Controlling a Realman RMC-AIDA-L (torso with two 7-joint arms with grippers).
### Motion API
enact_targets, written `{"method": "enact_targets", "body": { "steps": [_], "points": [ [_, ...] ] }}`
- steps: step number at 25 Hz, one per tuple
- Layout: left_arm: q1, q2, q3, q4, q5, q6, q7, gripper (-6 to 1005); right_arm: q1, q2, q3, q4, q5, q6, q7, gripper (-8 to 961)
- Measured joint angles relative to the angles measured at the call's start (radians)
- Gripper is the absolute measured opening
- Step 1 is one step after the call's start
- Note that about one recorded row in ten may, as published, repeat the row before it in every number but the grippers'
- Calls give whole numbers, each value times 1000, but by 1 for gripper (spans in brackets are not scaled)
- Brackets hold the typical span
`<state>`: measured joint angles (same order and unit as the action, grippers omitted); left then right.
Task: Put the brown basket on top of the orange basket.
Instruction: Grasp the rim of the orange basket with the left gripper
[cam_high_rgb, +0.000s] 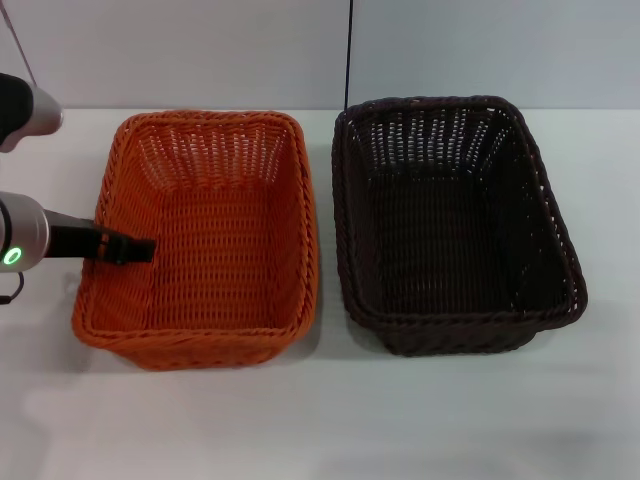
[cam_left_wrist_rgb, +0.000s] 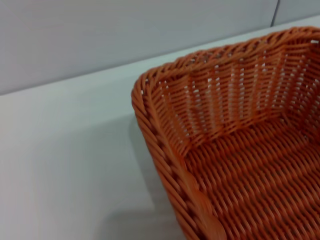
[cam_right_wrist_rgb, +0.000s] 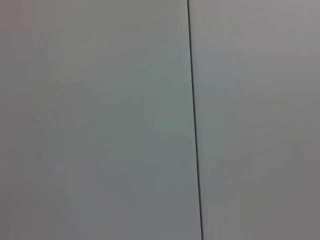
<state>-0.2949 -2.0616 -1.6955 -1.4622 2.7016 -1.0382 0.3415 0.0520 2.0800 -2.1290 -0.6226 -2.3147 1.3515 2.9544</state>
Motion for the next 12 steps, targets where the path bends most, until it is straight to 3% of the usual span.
{"method": "enact_targets", "body": {
  "steps": [12],
  "points": [
    [-57, 0, -1, 58, 36, -31, -18, 731, -5, 0, -3, 0, 0, 0, 0, 722]
  ]
}}
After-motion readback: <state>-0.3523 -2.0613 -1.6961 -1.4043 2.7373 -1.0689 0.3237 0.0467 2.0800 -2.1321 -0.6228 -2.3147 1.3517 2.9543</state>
